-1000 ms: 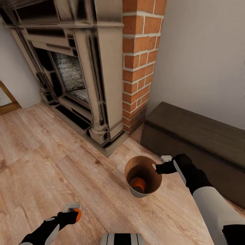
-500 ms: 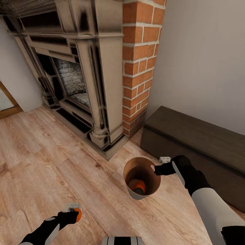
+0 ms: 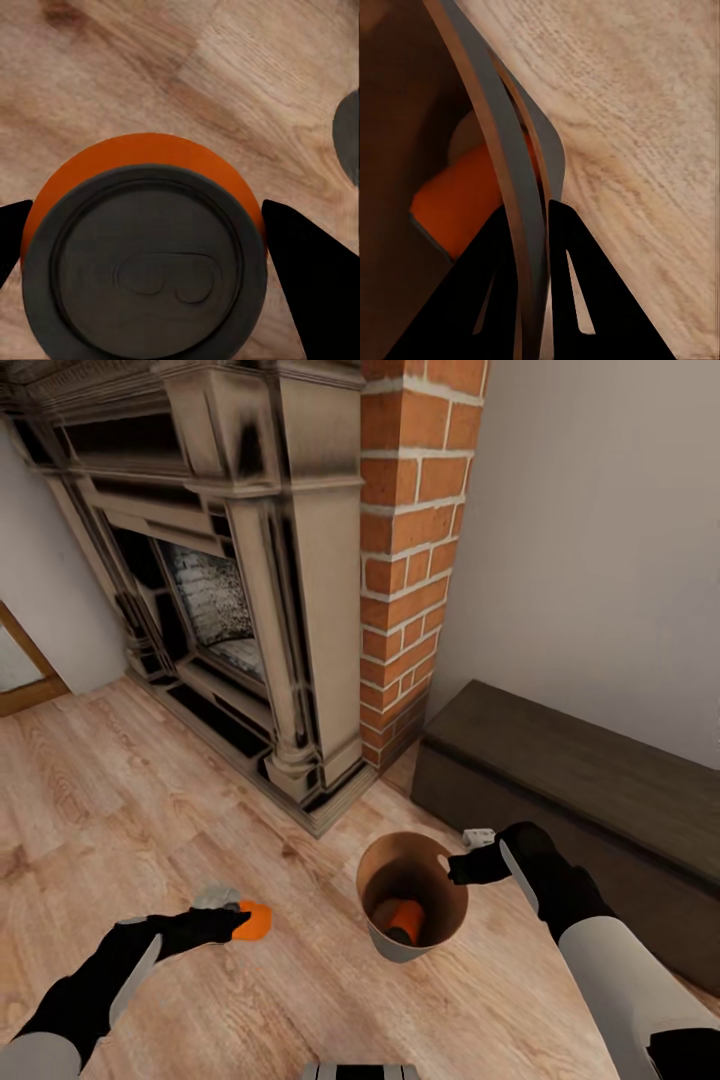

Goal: Put the three can of soda from the living room inside the tash can in the kitchen.

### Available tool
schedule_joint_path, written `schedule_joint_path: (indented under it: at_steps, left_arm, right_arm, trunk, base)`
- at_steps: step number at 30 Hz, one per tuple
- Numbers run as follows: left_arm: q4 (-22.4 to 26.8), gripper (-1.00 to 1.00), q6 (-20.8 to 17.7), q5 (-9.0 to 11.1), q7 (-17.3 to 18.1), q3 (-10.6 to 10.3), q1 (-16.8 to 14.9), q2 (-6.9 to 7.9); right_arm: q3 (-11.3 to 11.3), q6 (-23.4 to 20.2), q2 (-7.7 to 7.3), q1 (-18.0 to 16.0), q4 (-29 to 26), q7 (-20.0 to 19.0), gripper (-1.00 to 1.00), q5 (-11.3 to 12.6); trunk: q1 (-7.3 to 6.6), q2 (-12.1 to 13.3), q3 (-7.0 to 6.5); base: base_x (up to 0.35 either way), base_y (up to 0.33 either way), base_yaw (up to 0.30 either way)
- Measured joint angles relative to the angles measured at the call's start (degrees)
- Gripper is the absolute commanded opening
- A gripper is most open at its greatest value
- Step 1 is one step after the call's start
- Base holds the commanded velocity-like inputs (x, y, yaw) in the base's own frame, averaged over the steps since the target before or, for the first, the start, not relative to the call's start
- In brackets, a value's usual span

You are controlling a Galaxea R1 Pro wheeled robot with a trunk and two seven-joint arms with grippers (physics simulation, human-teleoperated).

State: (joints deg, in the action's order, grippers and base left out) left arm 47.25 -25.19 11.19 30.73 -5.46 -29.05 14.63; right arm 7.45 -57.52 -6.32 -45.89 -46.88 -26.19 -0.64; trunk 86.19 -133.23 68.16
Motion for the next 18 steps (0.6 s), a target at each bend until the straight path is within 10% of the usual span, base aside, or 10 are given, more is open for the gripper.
schedule_joint_path:
  at_steps: [6,13,18]
  left_arm:
    - [23.8,-1.0,-19.0,0.4,4.7,4.6,-2.0,3.37]
    - [27.4,-1.0,-34.8,1.0,17.8,6.2,-22.5,6.97]
    - [12.5,-1.0,-34.8,0.2,26.0,-6.8,-37.0,4.92]
  right_arm:
    - [1.8,-2.2,0.05,0.0,-0.1,0.0,-1.0,-0.3]
    - [4.0,-2.1,0.2,-0.1,-0.1,-0.2,-1.0,0.0]
    - [4.6,-2.3,1.56,-0.5,0.4,-0.4,-1.0,1.1]
  trunk:
    - [-1.32,2.4,-1.08]
    - [-2.86,5.2,-2.34]
    - [-3.73,6.8,-3.05]
  base:
    - [0.0,0.0,0.0]
    - [0.0,0.0,0.0]
    - [0.0,0.0,0.0]
